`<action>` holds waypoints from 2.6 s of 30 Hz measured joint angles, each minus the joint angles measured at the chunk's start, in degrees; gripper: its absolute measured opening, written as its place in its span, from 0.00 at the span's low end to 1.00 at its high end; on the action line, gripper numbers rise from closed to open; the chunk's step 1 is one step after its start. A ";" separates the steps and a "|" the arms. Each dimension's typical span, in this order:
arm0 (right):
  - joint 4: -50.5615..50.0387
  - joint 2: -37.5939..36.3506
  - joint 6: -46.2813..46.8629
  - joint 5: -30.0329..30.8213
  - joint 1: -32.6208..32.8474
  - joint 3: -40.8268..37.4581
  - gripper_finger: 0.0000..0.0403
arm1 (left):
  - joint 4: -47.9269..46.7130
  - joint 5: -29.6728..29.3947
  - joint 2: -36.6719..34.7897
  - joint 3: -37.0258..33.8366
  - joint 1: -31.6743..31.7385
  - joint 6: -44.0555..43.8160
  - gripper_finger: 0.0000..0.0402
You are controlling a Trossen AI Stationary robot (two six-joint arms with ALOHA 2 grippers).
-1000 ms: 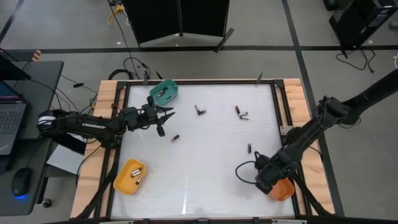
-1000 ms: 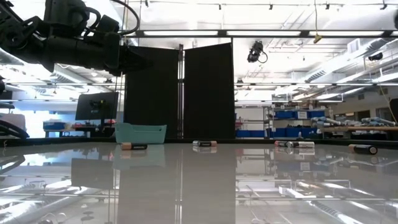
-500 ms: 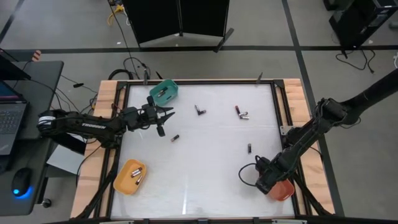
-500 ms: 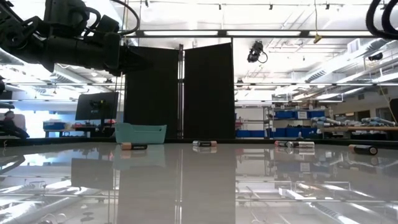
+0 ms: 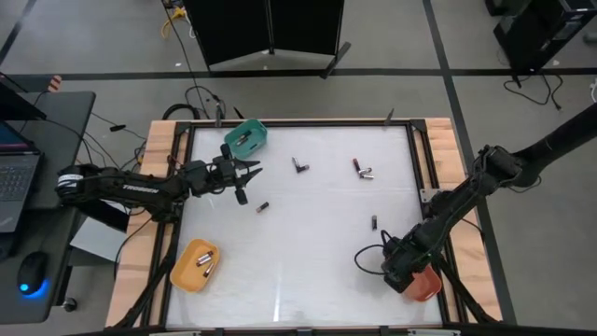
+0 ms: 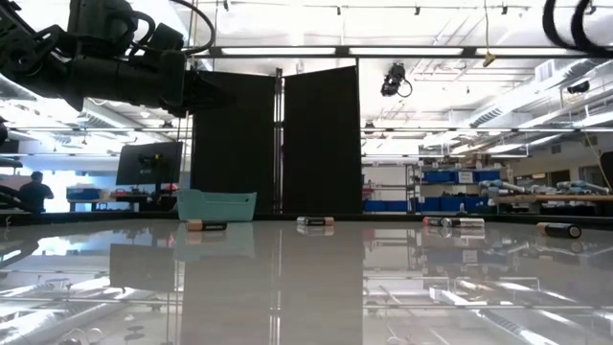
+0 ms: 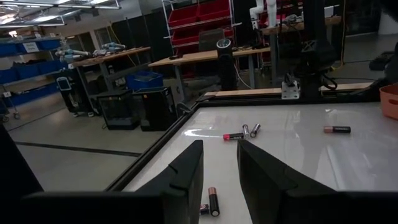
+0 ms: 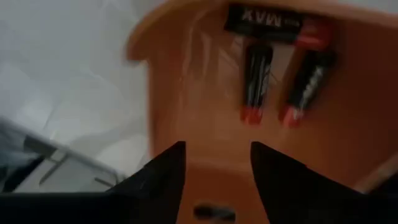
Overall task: Sort batteries
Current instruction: Put the silver battery into the yellow bin
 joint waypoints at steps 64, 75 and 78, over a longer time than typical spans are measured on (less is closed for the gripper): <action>-1.42 17.47 -101.69 30.78 -68.89 8.29 0.31 | 0.33 0.00 0.00 0.00 0.00 1.55 0.26; -1.64 14.94 -98.44 30.59 -63.36 7.52 0.14 | 0.43 0.00 0.00 0.00 0.00 1.55 0.26; 0.76 11.60 -94.83 29.23 -60.21 7.91 0.14 | 0.56 0.01 0.00 0.02 0.00 1.52 0.26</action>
